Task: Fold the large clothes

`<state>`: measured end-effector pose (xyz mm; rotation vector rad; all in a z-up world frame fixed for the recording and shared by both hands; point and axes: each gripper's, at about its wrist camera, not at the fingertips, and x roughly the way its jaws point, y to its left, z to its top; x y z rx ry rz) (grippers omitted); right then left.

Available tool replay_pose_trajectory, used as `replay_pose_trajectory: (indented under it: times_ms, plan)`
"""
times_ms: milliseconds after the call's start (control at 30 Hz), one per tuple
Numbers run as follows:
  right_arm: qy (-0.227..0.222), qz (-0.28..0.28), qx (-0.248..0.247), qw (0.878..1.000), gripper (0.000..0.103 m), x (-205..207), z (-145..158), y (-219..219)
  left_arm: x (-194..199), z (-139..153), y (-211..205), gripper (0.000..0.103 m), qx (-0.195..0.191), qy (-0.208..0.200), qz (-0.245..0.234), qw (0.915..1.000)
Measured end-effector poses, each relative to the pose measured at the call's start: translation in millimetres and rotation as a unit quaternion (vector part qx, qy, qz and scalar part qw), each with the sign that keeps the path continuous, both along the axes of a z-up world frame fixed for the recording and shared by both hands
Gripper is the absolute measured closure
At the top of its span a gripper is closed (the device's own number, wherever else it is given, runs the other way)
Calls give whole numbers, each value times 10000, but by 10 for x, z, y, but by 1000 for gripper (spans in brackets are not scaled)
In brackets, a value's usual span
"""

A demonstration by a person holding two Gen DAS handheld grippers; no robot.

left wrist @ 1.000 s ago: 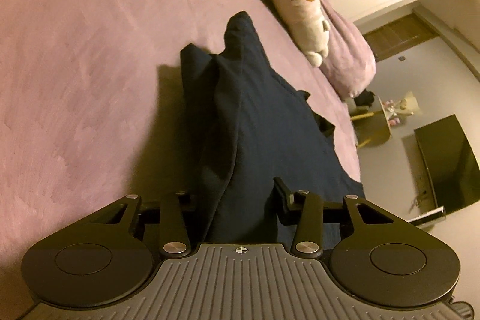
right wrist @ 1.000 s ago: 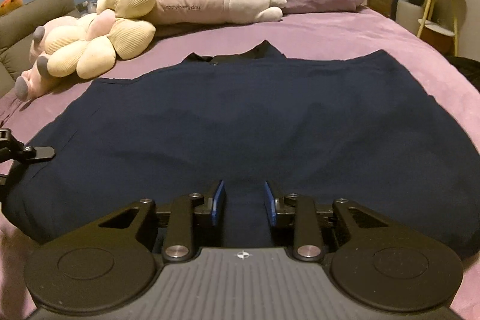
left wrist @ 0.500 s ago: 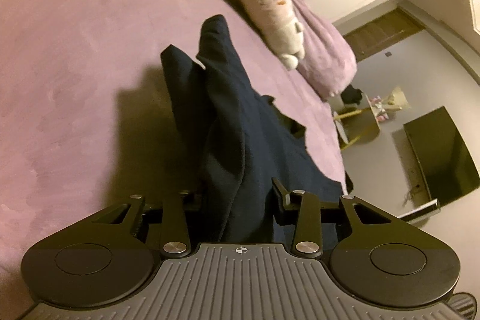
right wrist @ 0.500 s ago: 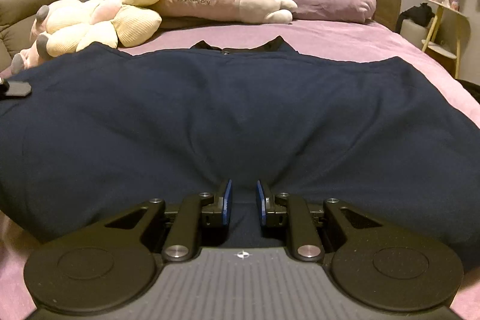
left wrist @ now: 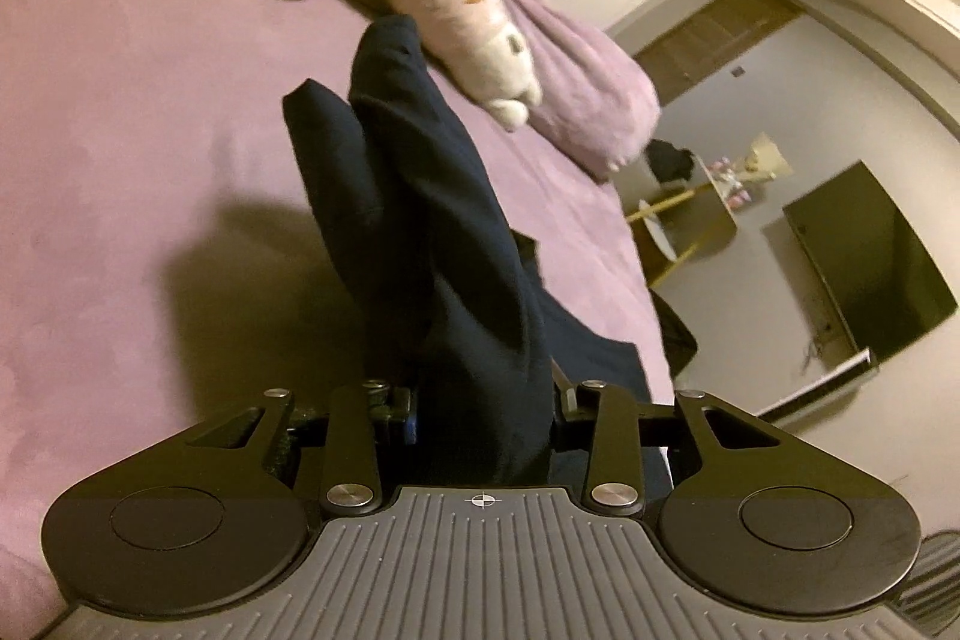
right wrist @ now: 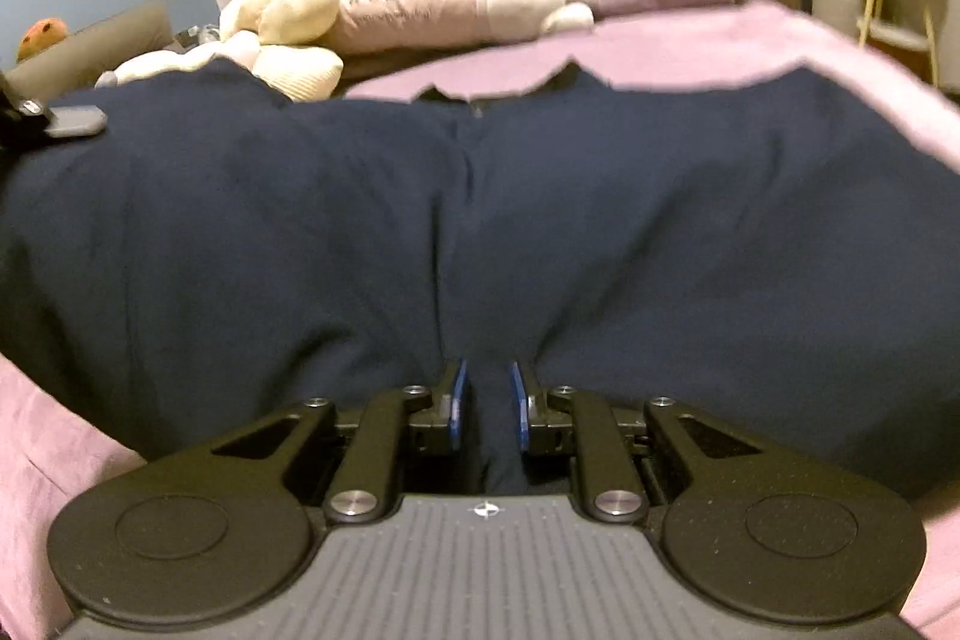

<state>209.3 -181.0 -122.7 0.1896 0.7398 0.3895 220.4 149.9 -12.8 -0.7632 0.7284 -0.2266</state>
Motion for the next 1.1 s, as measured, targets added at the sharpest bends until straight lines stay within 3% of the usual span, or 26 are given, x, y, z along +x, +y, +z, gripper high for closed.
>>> replay_pose_trajectory:
  times_ms: [200, 333, 467, 633, 700, 833, 900, 967, 1000, 1100]
  plan:
    - [419, 37, 926, 9948, 93, 142, 36, -305, 127, 266, -519, 64, 237, -246, -376, 9987]
    - [301, -367, 1549, 9868, 93, -22, 137, -719, 291, 303, -995, 64, 292, -253, -678, 9970]
    - [182, -782, 1649, 9830, 92, -139, 209, -1119, 485, 121, -1549, 64, 318, -124, -1007, 9943]
    - [192, -1220, 1807, 9758, 92, -226, 165, -1588, 643, -327, -2191, 65, 656, 28, -1345, 9887]
    - [196, -1296, 1843, 9741, 93, -261, 158, -1696, 673, -563, -2293, 62, 574, 189, -1360, 9889]
    - [154, -1438, 1826, 9725, 92, -294, 219, -1833, 552, -715, -2219, 55, 332, -314, -1336, 9900]
    - [63, -1486, 1919, 9701, 89, -303, 299, -1896, 497, -708, -2130, 46, 49, -356, -1332, 9904]
    - [-38, -1524, 2049, 9668, 89, -237, 383, -1939, 495, -668, -2069, 30, -444, -360, -1322, 9896]
    - [-88, -1555, 2099, 9652, 89, -187, 427, -1944, 483, -643, -2041, 30, -564, -352, -1297, 9893]
    - [-253, -1473, 2254, 9627, 89, -57, 537, -1940, 445, -604, -2065, 30, -237, -336, -1238, 9915]
